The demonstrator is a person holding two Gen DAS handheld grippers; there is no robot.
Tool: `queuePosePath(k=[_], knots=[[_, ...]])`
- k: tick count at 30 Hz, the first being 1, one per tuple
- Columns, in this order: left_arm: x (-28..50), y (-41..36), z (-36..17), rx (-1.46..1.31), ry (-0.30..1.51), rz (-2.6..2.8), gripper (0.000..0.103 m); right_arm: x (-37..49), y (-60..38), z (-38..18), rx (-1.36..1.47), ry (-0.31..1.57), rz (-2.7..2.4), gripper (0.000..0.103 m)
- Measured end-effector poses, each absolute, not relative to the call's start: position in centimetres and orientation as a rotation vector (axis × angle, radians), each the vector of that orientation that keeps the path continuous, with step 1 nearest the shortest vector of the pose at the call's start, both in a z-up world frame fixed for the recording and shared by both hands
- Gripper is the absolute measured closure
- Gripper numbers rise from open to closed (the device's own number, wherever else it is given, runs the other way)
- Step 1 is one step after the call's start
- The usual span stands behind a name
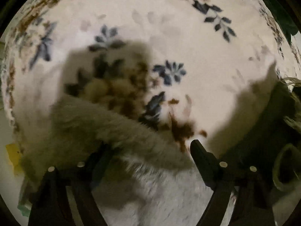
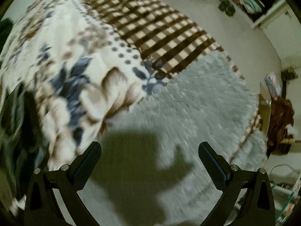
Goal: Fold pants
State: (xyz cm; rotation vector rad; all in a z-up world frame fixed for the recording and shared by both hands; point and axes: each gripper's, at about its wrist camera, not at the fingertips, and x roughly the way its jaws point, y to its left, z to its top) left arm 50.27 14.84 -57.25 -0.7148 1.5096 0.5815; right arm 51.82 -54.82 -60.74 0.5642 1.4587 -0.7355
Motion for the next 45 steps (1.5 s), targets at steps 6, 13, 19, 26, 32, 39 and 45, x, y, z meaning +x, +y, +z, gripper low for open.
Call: queuePosePath(k=[6,13,19,26,32,39,45], knots=[[49.4,13.0,-56.1,-0.648,1.397,0.525,0.084,53.3,-58.2,-66.5,0.708,1.510,-0.819,0.005],[44.2,12.8,-49.7,-0.704,1.208,0.402,0.098,51.4,-59.0,-65.4,0.688,1.433,-0.799,0.092],[35.8,14.0,-42.4,-0.781,1.064,0.321,0.098,45.4,-58.5,-58.8,0.701,1.321,-0.665,0.094],[28.2,15.3,-38.9,-0.809,0.978,0.271,0.098,34.7,-59.8,-49.8,0.680,1.248,-0.554,0.094],[20.2,16.8,-41.9,-0.811,1.025,0.353,0.098,23.3,-60.8,-49.3,0.669,1.301,-0.539,0.094],[14.2,17.8,-51.9,-0.791,1.145,0.471,0.098,14.4,-61.3,-57.6,0.670,1.437,-0.570,0.094],[13.0,19.0,-57.2,-0.797,1.222,0.511,0.094,12.4,-60.7,-63.2,0.652,1.541,-0.549,0.090]])
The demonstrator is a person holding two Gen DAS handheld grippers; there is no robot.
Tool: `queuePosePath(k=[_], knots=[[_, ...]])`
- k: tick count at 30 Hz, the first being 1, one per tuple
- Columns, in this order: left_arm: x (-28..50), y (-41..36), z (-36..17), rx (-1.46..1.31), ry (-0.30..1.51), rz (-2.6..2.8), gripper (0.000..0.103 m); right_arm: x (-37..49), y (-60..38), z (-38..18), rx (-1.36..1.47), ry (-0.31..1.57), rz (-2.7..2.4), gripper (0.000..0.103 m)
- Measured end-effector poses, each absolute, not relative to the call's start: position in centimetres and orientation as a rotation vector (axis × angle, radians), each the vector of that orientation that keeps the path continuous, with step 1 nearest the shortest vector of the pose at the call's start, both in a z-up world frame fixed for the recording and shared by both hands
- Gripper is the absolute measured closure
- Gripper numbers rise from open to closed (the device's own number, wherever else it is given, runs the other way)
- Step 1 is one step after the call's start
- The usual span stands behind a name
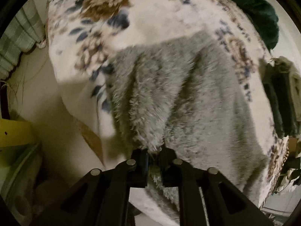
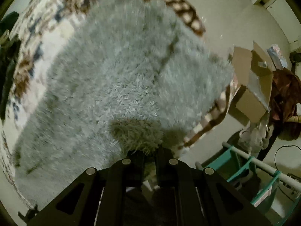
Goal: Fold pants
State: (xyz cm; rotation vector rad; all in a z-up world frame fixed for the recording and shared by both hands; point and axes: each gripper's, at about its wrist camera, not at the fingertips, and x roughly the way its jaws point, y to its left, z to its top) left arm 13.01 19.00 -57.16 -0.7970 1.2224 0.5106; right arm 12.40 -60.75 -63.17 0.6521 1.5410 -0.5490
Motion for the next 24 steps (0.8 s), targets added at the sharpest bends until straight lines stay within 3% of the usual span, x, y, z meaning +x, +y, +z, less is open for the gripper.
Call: queuePosePath(k=[1,2,3,5,6,7,9,15,17,20,24], knots=[[13.1,18.9,-56.9,-0.795,1.220,0.496,0.094,12.3,-60.8,-63.5,0.654,1.557,-0.530,0.084],[13.1,18.7,-56.4,-0.780,1.211,0.488,0.094,12.3,-60.9,-63.6,0.637,1.579,-0.516,0.065],[13.3,18.1,-55.2,-0.718,1.209,0.488,0.086,12.2,-60.9,-63.3,0.626,1.576,-0.503,0.044],[13.6,16.8,-53.4,-0.635,1.198,0.469,0.061,11.7,-60.9,-61.4,0.587,1.518,-0.481,0.031],[13.6,16.4,-52.9,-0.609,1.195,0.464,0.028,11.7,-60.7,-60.5,0.546,1.490,-0.476,0.031],[13.8,15.5,-52.0,-0.567,1.191,0.458,0.010,11.8,-60.4,-59.4,0.489,1.460,-0.473,0.030],[14.2,13.3,-51.0,-0.512,1.180,0.422,0.010,12.8,-59.5,-58.4,0.367,1.412,-0.441,0.023],[17.4,6.9,-52.0,-0.383,1.254,0.284,0.010,19.9,-56.3,-60.1,0.112,1.392,-0.378,0.023],[18.0,4.7,-52.4,-0.371,1.266,0.233,0.010,21.2,-56.0,-61.6,0.053,1.430,-0.388,0.028],[18.7,2.1,-52.8,-0.357,1.279,0.179,0.010,20.2,-58.3,-61.2,0.081,1.399,-0.516,0.090],[19.2,-0.1,-53.0,-0.335,1.294,0.129,0.010,14.0,-67.1,-59.3,0.390,1.321,-0.829,0.091]])
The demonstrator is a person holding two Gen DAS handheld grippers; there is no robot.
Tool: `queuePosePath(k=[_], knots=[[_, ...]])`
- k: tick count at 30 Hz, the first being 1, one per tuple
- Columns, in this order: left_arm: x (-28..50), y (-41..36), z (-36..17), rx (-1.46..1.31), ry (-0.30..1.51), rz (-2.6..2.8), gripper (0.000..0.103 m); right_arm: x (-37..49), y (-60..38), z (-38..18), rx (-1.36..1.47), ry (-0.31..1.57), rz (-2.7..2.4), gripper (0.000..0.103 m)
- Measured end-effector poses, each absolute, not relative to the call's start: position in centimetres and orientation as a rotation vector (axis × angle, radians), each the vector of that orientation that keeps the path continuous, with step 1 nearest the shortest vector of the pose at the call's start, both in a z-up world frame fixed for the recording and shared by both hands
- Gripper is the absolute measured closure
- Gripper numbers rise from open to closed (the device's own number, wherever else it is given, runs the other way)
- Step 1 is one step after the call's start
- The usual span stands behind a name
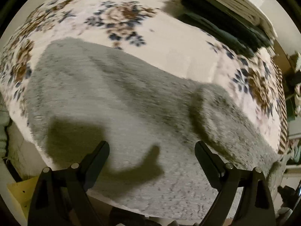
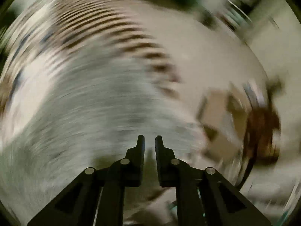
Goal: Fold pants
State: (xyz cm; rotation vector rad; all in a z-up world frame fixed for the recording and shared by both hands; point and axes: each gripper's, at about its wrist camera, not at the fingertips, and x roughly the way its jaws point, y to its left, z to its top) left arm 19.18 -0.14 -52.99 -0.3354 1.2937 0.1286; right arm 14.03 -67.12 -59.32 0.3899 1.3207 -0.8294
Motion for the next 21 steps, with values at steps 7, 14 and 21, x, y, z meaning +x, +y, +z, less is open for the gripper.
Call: queuePosePath(k=[7,14,21], knots=[[19.2,-3.3,-53.5,-0.238,1.321,0.083,0.010,10.9,-70.2,-57.1,0.537,1.288,-0.671,0.034],[19.2,-6.6,-54.0,-0.146,1.328,0.062,0.010,19.4,-57.2,-57.9,0.137,1.286,-0.371,0.028],[18.7,-8.4,-54.8,-0.100,1.356,0.011,0.010,20.2,-54.5,-61.0,-0.058,1.353,-0.436,0.075]])
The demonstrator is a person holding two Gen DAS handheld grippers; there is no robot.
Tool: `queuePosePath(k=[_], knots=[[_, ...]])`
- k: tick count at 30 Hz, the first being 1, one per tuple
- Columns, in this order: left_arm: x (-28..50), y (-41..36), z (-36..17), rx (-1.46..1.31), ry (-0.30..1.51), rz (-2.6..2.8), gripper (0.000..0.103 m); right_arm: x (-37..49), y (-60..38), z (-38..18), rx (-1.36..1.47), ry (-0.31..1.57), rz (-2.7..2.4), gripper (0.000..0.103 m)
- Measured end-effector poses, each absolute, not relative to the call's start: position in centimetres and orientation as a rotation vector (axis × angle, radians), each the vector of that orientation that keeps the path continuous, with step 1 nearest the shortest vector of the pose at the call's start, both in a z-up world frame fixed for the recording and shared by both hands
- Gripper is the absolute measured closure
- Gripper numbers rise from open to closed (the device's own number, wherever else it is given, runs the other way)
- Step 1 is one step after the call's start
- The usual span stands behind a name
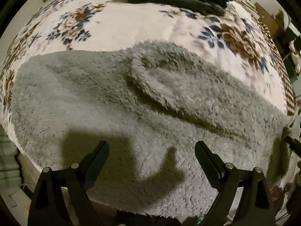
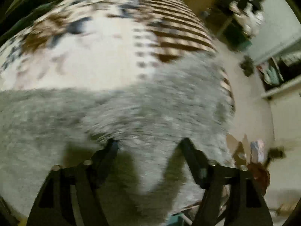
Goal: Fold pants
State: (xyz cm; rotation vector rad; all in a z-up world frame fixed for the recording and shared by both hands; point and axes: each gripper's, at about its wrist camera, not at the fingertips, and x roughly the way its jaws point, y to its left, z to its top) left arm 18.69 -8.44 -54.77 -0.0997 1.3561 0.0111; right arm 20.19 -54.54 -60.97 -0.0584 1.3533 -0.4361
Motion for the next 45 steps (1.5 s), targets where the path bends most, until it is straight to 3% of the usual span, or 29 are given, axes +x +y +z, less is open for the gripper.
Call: queuePosePath(k=[1,2,8,10,12,13,22,23,25,26,27,32,35,37,39,41,45], knots=[[18.6,-8.4,-54.9,-0.096,1.362,0.009,0.010,19.3,-56.3,-60.4,-0.022,1.337,-0.516,0.089],[18.5,-8.3,-55.0,-0.097,1.364,0.010,0.010,18.2,-58.5,-59.8,0.035,1.323,-0.603,0.091],[18.1,-7.9,-55.1,-0.129,1.375,0.015,0.010,8.1,-72.9,-59.1,0.696,1.293,-0.874,0.089],[17.9,-8.1,-55.0,-0.137,1.374,0.011,0.010,7.4,-73.2,-57.8,0.751,1.239,-0.782,0.074],[17.8,-8.6,-54.6,-0.124,1.363,0.009,0.010,9.0,-70.1,-55.9,0.594,1.227,-0.653,0.026],[17.9,-8.9,-54.4,-0.108,1.358,0.013,0.010,9.8,-68.5,-55.4,0.546,1.218,-0.587,0.021],[18.9,-12.7,-53.1,-0.025,1.314,-0.017,0.010,18.6,-50.8,-58.6,-0.091,1.288,-0.289,0.020],[19.1,-12.8,-53.0,-0.025,1.313,-0.021,0.010,19.2,-50.2,-59.7,-0.145,1.322,-0.314,0.021],[19.2,-13.2,-53.0,-0.020,1.314,-0.030,0.010,19.6,-50.8,-60.8,-0.153,1.346,-0.379,0.042],[19.3,-13.4,-53.0,-0.019,1.312,-0.035,0.010,19.3,-52.1,-60.5,-0.105,1.337,-0.430,0.080],[19.2,-13.4,-53.0,-0.017,1.312,-0.036,0.010,18.8,-53.4,-60.0,-0.058,1.329,-0.483,0.091],[18.7,-12.8,-53.3,-0.037,1.321,-0.030,0.010,11.3,-64.9,-55.6,0.403,1.177,-0.778,0.092],[18.5,-12.5,-53.7,-0.059,1.330,-0.019,0.010,6.5,-70.7,-56.6,0.683,1.121,-0.807,0.091],[18.5,-12.3,-54.1,-0.078,1.344,-0.014,0.010,4.9,-73.1,-59.4,0.847,1.183,-0.752,0.081],[18.3,-12.1,-54.1,-0.091,1.349,-0.013,0.010,3.9,-74.0,-61.5,0.933,1.237,-0.743,0.049],[18.0,-11.7,-54.0,-0.089,1.343,-0.012,0.010,2.9,-74.0,-61.0,0.957,1.188,-0.731,0.039],[17.4,-10.1,-53.5,-0.097,1.342,-0.003,0.010,1.6,-71.5,-57.7,0.939,1.137,-0.769,0.039]])
